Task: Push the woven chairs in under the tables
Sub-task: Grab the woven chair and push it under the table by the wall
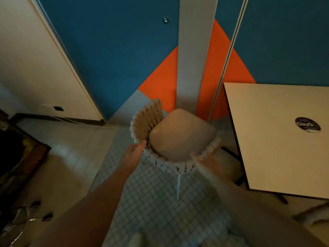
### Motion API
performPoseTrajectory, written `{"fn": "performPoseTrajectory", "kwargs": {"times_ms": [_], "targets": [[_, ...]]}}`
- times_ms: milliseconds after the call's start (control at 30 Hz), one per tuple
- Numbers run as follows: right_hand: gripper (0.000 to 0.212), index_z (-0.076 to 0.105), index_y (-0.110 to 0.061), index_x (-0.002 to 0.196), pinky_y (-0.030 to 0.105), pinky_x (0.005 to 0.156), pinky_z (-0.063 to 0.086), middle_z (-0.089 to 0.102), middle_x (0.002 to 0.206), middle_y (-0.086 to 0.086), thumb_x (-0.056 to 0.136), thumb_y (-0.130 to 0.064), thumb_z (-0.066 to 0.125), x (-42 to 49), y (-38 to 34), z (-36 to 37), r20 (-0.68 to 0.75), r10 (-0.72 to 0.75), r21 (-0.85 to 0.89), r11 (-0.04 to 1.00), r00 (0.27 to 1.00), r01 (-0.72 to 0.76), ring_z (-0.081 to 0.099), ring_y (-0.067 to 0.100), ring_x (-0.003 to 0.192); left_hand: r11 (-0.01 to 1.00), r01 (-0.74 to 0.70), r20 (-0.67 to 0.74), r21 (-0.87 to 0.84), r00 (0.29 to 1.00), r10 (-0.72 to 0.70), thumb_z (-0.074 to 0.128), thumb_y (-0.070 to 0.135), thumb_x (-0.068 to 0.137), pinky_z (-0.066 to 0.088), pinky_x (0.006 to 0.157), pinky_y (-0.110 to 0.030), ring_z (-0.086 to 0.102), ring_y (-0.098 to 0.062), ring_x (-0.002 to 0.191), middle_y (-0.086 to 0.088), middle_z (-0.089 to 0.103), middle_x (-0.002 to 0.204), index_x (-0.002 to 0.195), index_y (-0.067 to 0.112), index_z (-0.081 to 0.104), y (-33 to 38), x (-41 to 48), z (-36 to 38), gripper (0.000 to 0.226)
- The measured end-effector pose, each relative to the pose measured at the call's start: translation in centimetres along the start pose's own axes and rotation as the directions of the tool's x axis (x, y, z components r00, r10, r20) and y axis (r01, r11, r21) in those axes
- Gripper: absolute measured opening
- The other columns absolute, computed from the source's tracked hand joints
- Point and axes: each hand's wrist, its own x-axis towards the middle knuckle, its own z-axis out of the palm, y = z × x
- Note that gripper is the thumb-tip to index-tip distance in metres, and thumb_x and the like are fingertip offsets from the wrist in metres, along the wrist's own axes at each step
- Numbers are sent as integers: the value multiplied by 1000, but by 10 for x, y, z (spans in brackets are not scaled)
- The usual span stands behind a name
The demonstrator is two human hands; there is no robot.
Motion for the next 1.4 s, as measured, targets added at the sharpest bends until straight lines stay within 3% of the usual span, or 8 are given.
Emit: {"fn": "performPoseTrajectory", "kwargs": {"times_ms": [267,367,433,667,833,1000,1133,1400], "targets": [[69,52,0,134,37,83,44,61,111,12,94,-57,50,26,-22,74,-41,185,117,977,982,-180,58,27,99,999,35,112,37,993,-39,46,67,94,44,107,-49,58,-23,116,-3,60,121,123,24,59,-30,71,-54,52],[77,33,-2,149,40,100,40,47,143,15,95,-53,53,28,-32,99,-44,249,230,945,968,-233,48,35,129,997,-4,169,78,986,-9,43,52,102,42,86,-36,51,-19,89,3,51,83,76,31,48,-35,101,-71,34],[87,28,-3,153,42,103,43,39,154,16,91,-61,52,35,-32,114,-64,302,279,921,951,-273,44,36,135,994,-8,186,113,982,-14,43,47,104,41,86,-38,50,-19,88,6,47,76,72,32,46,-29,114,-78,35],[84,34,-9,152,50,108,42,40,153,17,90,-64,49,66,-28,145,-139,471,419,825,871,-379,43,39,136,974,-13,236,226,971,-42,46,57,99,46,103,-54,60,-28,106,-5,62,103,82,32,54,-28,188,-75,32],[82,42,-6,144,47,96,47,51,142,19,85,-60,60,105,-12,158,-147,620,557,696,771,-454,51,41,125,945,27,273,325,954,-121,41,83,72,50,94,-48,60,-41,116,-28,60,129,131,1,58,-39,247,-47,102],[88,29,-1,150,42,88,45,45,144,23,88,-54,62,137,6,165,-120,724,612,593,680,-523,48,42,127,932,63,245,357,956,-159,52,50,99,43,91,-27,58,-27,123,-11,58,139,141,14,52,-51,287,-17,56],[89,44,-7,141,45,90,51,57,131,18,75,-63,67,166,17,175,-105,749,696,525,654,-490,56,38,116,928,164,163,334,960,-228,56,58,93,38,65,-28,54,-20,100,-12,57,138,146,16,46,-64,317,-1,68],[94,25,-7,148,49,107,44,47,145,20,79,-41,79,196,-4,185,-137,846,822,387,516,-418,49,39,131,910,293,-2,294,952,-306,61,51,89,49,103,-51,58,-41,121,-22,57,135,137,2,46,-77,357,17,69]]}}
